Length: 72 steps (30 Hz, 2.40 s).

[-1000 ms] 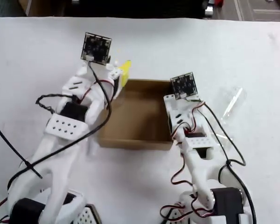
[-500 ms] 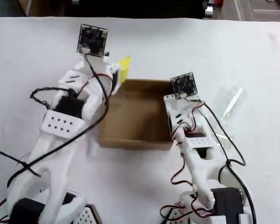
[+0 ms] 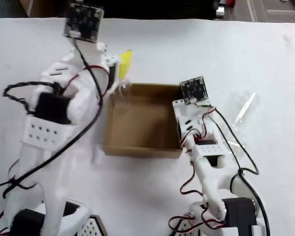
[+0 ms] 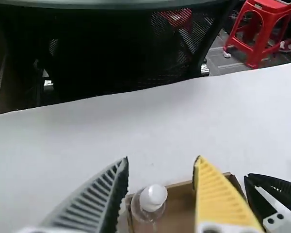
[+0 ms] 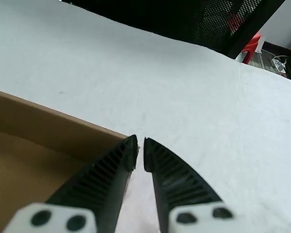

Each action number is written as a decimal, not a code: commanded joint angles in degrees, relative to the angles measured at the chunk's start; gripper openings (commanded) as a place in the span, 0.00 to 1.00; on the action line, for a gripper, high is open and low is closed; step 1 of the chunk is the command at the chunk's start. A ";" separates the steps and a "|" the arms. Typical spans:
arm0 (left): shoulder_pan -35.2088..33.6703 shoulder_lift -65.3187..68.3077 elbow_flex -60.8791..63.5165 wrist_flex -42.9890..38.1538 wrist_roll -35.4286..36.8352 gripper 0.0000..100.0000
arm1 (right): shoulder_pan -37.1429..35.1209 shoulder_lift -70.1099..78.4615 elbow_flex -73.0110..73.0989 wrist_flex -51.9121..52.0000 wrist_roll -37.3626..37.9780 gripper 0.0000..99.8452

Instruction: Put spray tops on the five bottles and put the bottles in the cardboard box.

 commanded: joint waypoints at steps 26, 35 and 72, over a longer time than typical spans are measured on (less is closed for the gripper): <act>-32.40 -0.92 18.99 19.34 -6.68 0.20 | 0.04 -0.13 -2.64 -0.92 0.79 0.02; -31.87 -0.40 32.35 6.59 -6.42 0.20 | 0.04 -0.13 -2.81 -0.92 0.79 0.02; -24.40 31.08 23.03 -3.96 -0.35 0.20 | 0.13 -0.13 -2.81 -0.92 0.79 0.02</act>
